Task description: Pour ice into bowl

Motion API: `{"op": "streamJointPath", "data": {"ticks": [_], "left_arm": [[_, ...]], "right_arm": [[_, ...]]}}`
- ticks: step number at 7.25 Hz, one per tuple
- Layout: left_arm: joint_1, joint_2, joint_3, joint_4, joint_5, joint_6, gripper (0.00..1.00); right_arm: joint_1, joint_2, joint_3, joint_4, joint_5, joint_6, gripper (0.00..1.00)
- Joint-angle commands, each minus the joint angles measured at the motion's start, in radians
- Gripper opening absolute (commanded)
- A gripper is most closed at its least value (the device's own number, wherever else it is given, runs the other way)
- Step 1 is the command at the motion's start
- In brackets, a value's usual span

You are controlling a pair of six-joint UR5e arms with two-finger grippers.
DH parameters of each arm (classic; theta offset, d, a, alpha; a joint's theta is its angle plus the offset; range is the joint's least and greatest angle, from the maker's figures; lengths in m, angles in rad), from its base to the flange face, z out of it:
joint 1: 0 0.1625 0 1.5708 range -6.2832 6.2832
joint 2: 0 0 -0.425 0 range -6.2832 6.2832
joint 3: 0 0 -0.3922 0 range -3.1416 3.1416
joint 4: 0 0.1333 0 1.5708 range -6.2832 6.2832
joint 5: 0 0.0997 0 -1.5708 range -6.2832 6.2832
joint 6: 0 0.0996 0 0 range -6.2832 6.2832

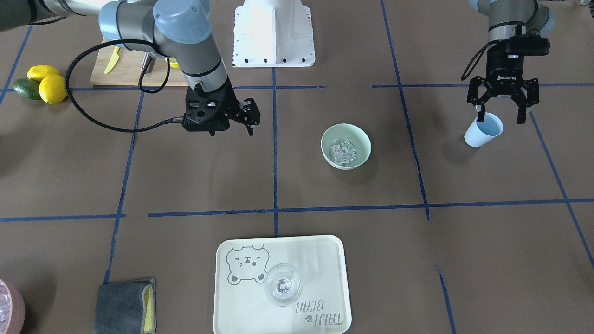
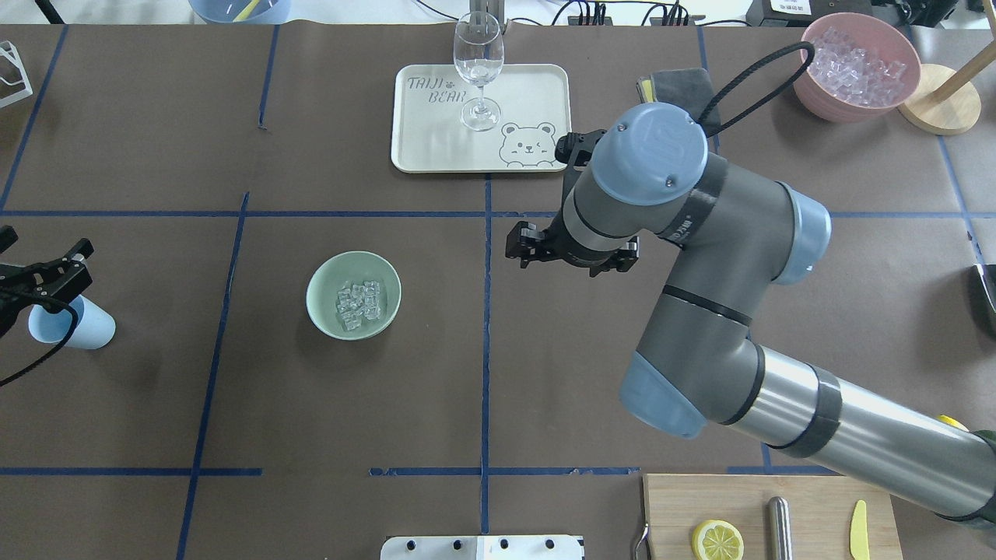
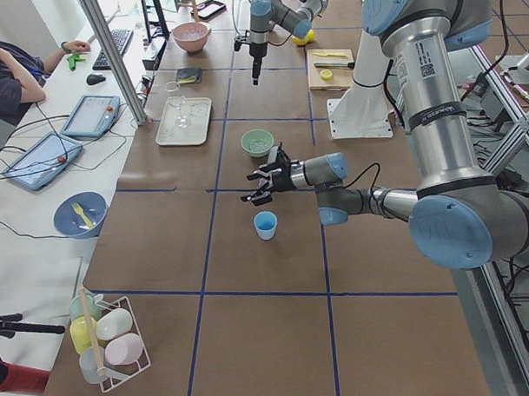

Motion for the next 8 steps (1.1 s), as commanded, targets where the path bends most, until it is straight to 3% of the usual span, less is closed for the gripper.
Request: {"op": "streamJointPath", "data": {"ticks": [1, 2, 5, 6, 8], "left_arm": [[-0.142, -0.022, -0.106, 0.288, -0.113, 0.091, 1.0], [-0.226, -0.074, -0.117, 0.382, -0.166, 0.187, 1.0], [-0.389, -0.102, -0.116, 0.449, -0.428, 0.336, 1.0], [-0.465, -0.134, -0.114, 0.495, -0.519, 0.399, 1.0], [-0.526, -0.18, -0.107, 0.559, -0.613, 0.417, 1.0]], "right_arm": [[-0.032, 0.124, -0.123, 0.006, -0.009, 0.028, 1.0], [-0.035, 0.177, -0.187, 0.008, -0.01, 0.026, 1.0], [-0.084, 0.329, -0.487, 0.22, -0.073, 0.041, 1.0], [-0.11, 0.345, -0.499, 0.227, -0.09, 0.042, 1.0], [-0.148, 0.376, -0.522, 0.242, -0.099, 0.042, 1.0]]}}
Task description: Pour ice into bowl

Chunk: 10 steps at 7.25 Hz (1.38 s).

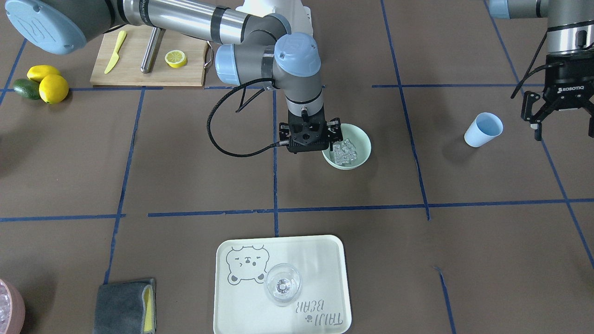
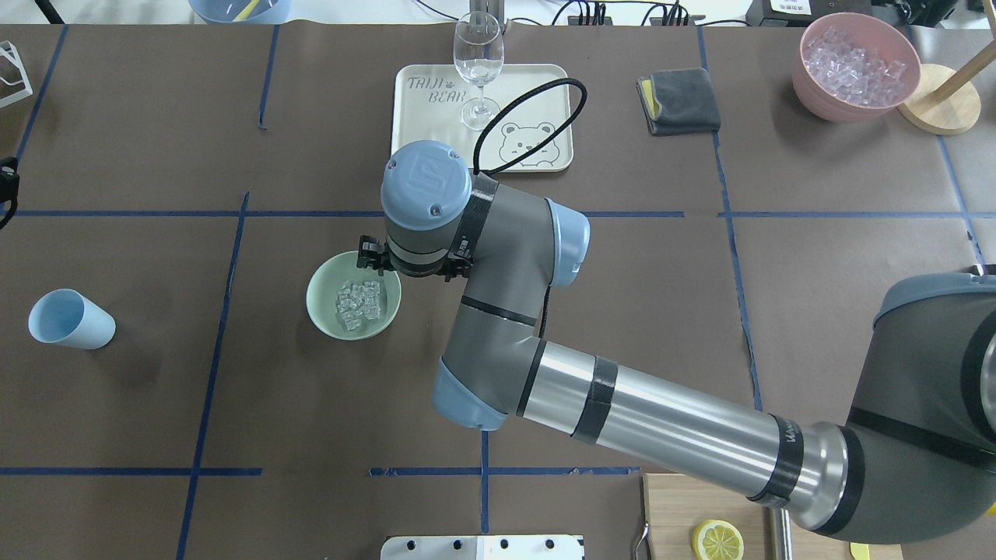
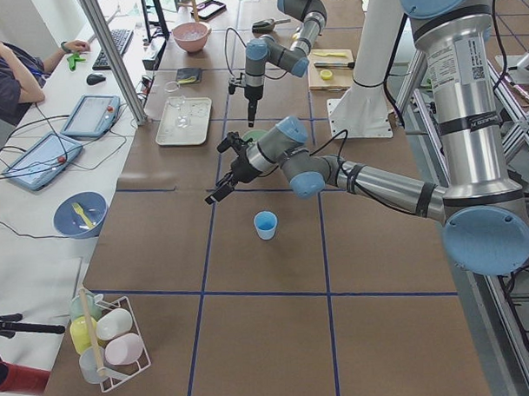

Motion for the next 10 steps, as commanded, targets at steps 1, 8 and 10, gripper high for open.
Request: {"op": "streamJointPath", "data": {"ticks": [1, 8, 10], "left_arm": [[-0.099, -0.089, 0.008, 0.128, -0.16, 0.017, 1.0], [-0.314, -0.168, 0.103, 0.249, -0.505, 0.159, 1.0], [-0.377, -0.174, 0.191, 0.261, -0.649, 0.238, 1.0]], "right_arm": [[-0.043, 0.023, -0.059, 0.043, -0.021, 0.001, 1.0], [-0.041, 0.04, -0.109, 0.066, -0.033, -0.013, 0.0], [-0.009, 0.026, -0.017, 0.052, 0.013, -0.009, 0.0]]}}
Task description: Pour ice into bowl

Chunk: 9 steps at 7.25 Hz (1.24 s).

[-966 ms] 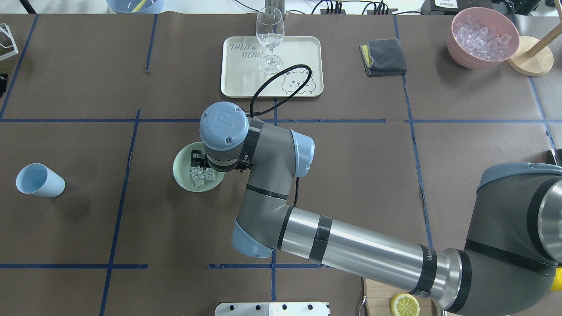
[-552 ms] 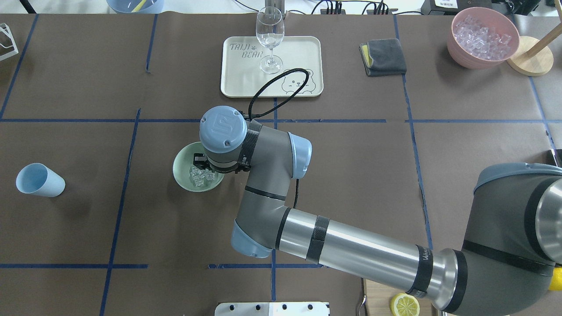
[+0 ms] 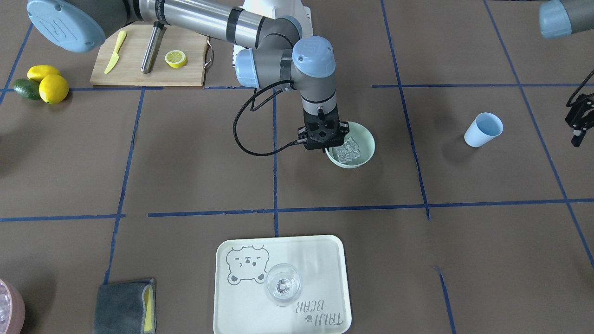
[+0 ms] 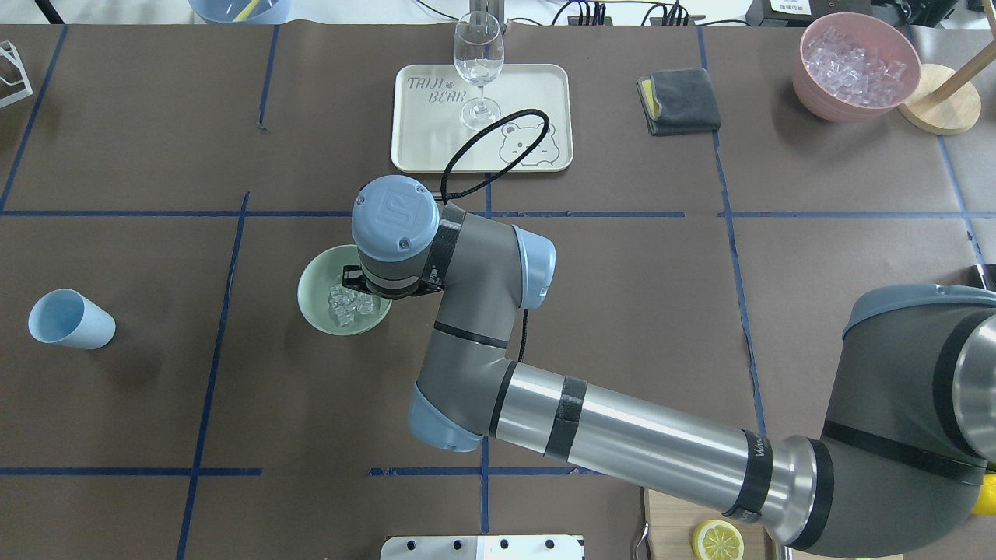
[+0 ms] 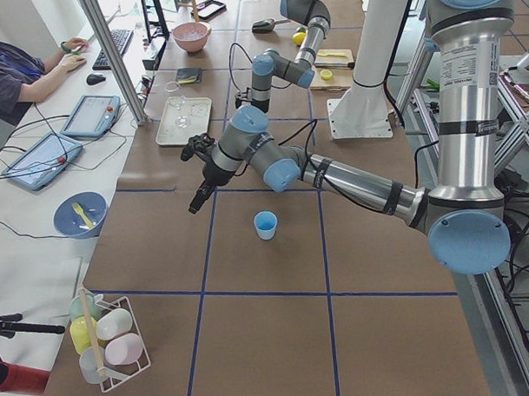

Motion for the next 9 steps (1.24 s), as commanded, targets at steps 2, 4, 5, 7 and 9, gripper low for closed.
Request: {"op": "streamJointPath", "data": {"ticks": [2, 4, 5, 7, 9], "left_arm": [[-0.042, -0.005, 0.075, 0.09, -0.109, 0.036, 1.0], [-0.051, -0.003, 0.072, 0.204, -0.133, 0.125, 1.0], [-0.097, -0.012, 0.073, 0.312, -0.156, 0.224, 1.0], [-0.196, -0.06, 0.096, 0.472, -0.235, 0.315, 1.0], [-0.229, -0.052, 0.15, 0.47, -0.345, 0.316, 1.0]], "right_arm": [[0.072, -0.125, 0.266, -0.039, 0.048, 0.002, 0.0], [0.147, -0.277, 0.515, -0.19, 0.083, -0.014, 0.0], [0.225, -0.382, 0.616, -0.221, 0.153, -0.108, 0.0], [0.368, -0.548, 0.71, -0.231, 0.27, -0.283, 0.0], [0.428, -0.72, 0.747, -0.179, 0.287, -0.377, 0.0]]}}
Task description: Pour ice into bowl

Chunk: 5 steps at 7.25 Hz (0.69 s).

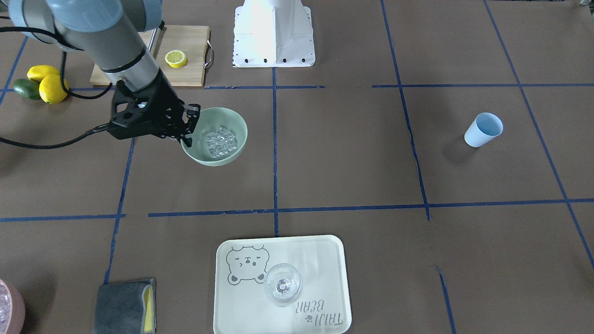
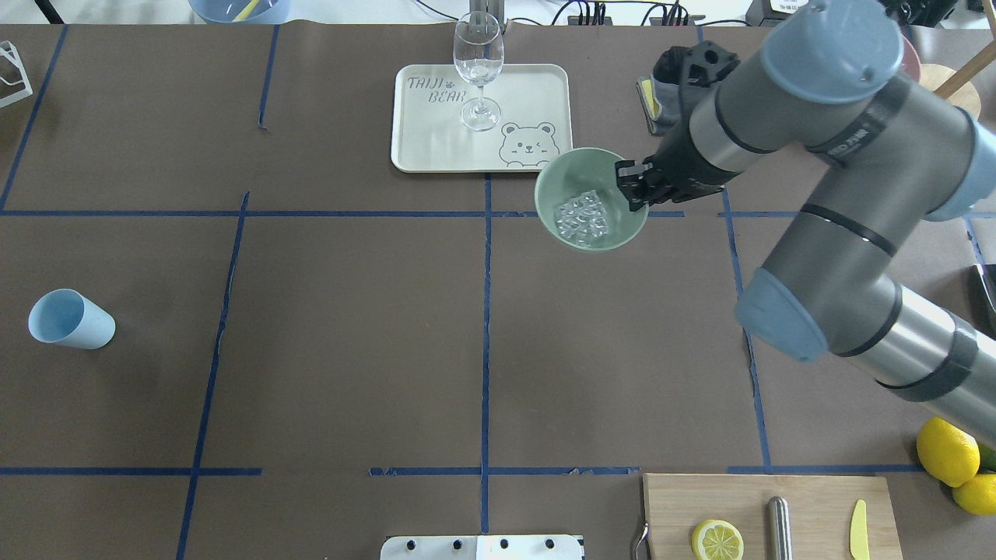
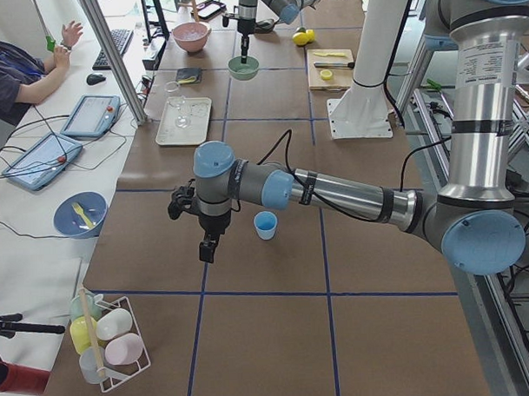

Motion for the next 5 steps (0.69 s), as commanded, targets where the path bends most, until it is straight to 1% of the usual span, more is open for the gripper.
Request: {"op": "streamJointPath", "data": {"ticks": [1, 2, 3, 4, 5], "left_arm": [[-0.018, -0.005, 0.026, 0.014, -0.058, 0.005, 1.0], [-0.02, -0.005, 0.026, 0.013, -0.059, 0.005, 1.0], [-0.02, -0.003, 0.027, 0.011, -0.059, 0.005, 1.0], [-0.018, -0.003, 0.027, 0.009, -0.059, 0.005, 1.0], [-0.018, -0.003, 0.027, 0.008, -0.059, 0.005, 1.0]], "right_arm": [[0.064, -0.231, 0.024, 0.122, 0.016, -0.118, 0.0], [0.076, -0.344, 0.015, 0.203, 0.016, -0.173, 0.0], [0.104, -0.437, 0.009, 0.284, 0.037, -0.183, 0.0], [0.148, -0.478, -0.032, 0.331, 0.106, -0.193, 0.0], [0.185, -0.543, -0.098, 0.43, 0.137, -0.222, 0.0]]}}
